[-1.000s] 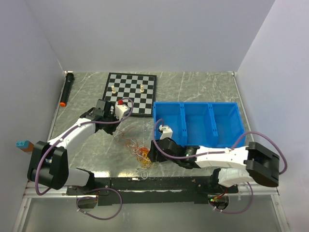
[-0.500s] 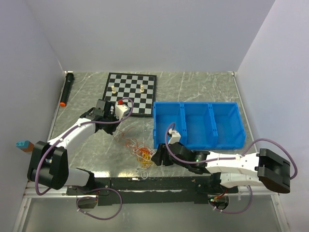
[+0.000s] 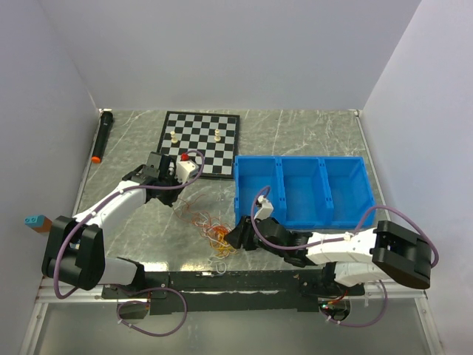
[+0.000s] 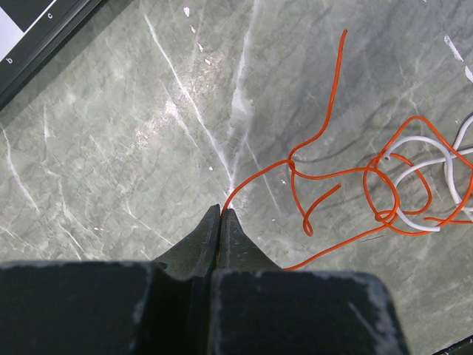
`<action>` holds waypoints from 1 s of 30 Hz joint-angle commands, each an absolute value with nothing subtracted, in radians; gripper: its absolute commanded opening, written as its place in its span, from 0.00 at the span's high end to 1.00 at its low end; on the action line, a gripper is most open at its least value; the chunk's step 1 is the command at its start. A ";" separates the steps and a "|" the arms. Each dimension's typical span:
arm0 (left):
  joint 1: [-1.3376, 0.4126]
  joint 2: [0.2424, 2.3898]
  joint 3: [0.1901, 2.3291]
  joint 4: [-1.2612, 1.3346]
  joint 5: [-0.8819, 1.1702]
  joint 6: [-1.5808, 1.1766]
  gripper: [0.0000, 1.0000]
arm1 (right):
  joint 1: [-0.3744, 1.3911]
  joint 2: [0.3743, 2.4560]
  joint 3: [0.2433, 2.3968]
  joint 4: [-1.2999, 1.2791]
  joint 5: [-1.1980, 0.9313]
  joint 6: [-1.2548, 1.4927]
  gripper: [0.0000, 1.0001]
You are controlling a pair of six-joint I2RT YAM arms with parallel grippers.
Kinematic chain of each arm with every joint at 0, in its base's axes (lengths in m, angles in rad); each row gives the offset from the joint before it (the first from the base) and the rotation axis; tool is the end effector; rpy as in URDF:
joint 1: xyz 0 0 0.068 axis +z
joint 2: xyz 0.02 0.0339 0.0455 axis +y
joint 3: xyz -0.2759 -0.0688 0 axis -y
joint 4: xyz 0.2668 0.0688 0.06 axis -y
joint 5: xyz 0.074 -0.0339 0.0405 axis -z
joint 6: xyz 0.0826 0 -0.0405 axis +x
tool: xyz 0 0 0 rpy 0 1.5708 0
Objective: Untangle the cables
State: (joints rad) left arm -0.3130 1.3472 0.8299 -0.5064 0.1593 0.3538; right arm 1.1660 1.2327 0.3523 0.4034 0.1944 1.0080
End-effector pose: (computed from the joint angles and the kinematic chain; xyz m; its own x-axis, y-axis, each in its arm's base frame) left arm 0.2826 -0.1052 0.1699 -0.6297 0.5633 -0.5349 0.6404 0.7662 0.0532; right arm 0.1259 0.2533 0.1351 -0.8021 0.2351 -0.5490 -0.2922 0.6473 0.7040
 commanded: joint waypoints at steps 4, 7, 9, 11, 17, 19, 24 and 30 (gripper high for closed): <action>-0.311 1.350 0.845 -0.517 0.161 0.362 0.99 | 1.160 1.206 0.341 0.480 0.245 1.031 0.46; -0.311 1.358 0.851 -0.523 0.166 0.360 0.99 | 1.160 1.222 0.350 0.480 0.250 1.025 0.50; -0.311 1.356 0.851 -0.525 0.164 0.362 0.99 | 1.160 1.233 0.362 0.477 0.250 1.017 0.54; -0.311 1.351 0.847 -0.526 0.163 0.365 0.99 | 1.160 1.238 0.371 0.468 0.258 1.011 0.57; -0.311 1.351 0.848 -0.529 0.170 0.364 0.99 | 1.160 1.265 0.391 0.457 0.264 1.009 0.67; -0.311 1.351 0.848 -0.529 0.176 0.364 0.99 | 1.160 1.273 0.399 0.457 0.262 1.005 0.72; -0.311 1.348 0.847 -0.532 0.176 0.361 0.99 | 1.160 1.261 0.403 0.453 0.265 0.983 0.90; -0.311 1.345 0.827 -0.517 0.169 0.357 0.99 | 1.172 1.132 0.382 0.373 0.298 0.957 1.00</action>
